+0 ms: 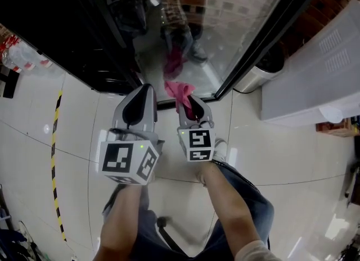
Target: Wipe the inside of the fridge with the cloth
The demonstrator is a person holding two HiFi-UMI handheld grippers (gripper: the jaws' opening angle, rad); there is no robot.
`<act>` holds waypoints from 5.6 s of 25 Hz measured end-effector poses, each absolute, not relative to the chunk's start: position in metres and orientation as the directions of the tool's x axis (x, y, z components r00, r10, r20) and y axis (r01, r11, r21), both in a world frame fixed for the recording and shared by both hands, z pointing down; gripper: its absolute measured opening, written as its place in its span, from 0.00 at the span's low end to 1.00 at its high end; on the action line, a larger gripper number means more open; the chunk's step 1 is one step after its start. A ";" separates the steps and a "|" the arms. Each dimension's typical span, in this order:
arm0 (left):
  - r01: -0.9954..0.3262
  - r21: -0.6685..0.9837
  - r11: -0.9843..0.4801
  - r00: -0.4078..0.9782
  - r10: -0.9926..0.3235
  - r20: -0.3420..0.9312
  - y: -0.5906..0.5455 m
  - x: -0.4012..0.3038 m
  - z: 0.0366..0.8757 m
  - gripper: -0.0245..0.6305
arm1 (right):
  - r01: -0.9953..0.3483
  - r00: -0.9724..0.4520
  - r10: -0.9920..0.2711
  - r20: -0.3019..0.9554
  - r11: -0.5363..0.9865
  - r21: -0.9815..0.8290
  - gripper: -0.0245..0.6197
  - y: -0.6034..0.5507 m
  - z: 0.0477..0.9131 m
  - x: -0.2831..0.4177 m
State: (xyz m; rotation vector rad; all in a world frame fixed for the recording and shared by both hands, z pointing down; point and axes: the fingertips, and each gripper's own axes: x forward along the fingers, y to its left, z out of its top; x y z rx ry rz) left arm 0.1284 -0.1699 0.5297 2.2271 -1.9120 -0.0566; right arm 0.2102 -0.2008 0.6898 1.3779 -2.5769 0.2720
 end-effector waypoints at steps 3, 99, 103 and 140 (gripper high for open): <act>-0.973 0.168 -0.155 0.176 -0.978 0.117 -0.173 0.133 0.533 0.03 | -0.872 -0.480 -0.822 0.307 0.485 -0.062 0.15 -0.215 0.704 0.248; -0.972 0.050 -0.229 0.233 -0.968 0.095 -0.036 0.144 0.427 0.03 | -0.807 -0.583 -0.802 0.128 0.590 0.028 0.15 -0.085 0.454 0.265; -0.967 0.078 -0.242 0.248 -0.965 0.086 0.015 0.154 0.394 0.03 | -0.782 -0.620 -0.781 0.070 0.623 0.031 0.15 -0.029 0.400 0.248; -0.970 0.050 -0.237 0.238 -0.971 0.016 0.263 0.205 0.303 0.03 | -0.773 -0.634 -0.773 -0.017 0.634 0.001 0.13 0.237 0.296 0.268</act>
